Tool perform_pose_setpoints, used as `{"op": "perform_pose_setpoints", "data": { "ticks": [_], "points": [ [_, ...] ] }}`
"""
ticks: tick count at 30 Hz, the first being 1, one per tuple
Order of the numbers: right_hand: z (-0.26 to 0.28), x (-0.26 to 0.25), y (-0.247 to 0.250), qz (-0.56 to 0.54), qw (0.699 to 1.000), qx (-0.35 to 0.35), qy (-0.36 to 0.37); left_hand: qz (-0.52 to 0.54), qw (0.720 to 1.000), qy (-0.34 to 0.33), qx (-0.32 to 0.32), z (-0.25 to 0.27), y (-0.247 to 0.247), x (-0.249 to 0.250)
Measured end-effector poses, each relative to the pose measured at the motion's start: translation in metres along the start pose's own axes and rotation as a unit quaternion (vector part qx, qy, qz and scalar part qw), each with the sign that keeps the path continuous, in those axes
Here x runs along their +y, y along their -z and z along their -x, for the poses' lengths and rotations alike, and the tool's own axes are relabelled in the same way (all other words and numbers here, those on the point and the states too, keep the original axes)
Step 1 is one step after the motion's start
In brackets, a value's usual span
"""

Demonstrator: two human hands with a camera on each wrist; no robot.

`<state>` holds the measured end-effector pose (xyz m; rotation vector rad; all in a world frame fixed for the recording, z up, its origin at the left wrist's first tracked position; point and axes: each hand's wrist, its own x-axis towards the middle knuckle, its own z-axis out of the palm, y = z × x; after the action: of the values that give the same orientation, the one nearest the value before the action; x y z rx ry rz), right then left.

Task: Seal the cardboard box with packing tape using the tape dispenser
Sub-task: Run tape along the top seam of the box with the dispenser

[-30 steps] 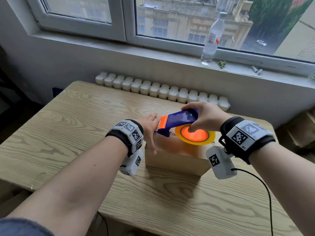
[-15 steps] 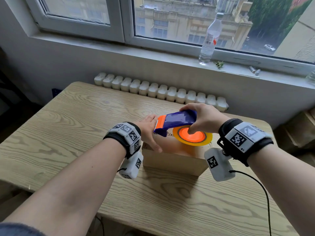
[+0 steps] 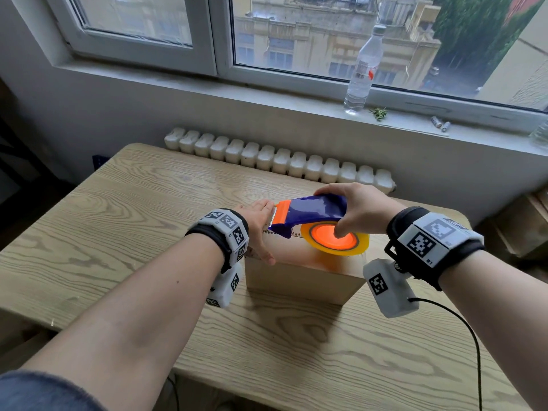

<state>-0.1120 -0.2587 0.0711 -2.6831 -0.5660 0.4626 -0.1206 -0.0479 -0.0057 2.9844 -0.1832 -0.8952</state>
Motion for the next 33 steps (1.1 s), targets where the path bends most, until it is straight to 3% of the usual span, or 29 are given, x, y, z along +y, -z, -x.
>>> {"op": "perform_pose_setpoints", "data": {
  "ticks": [12,17,33],
  "points": [
    [0.036,0.045,0.031,0.042,0.997,-0.015,-0.056,-0.001,1.000,0.011,-0.016,0.002,0.001,0.003],
    [0.030,0.040,0.020,0.072,0.997,0.005,-0.038,-0.004,1.000,0.012,-0.017,0.000,0.000,0.003],
    [0.005,0.017,0.015,0.162,0.985,-0.043,-0.044,-0.007,1.000,0.008,-0.021,-0.001,-0.001,0.000]
  ]
}}
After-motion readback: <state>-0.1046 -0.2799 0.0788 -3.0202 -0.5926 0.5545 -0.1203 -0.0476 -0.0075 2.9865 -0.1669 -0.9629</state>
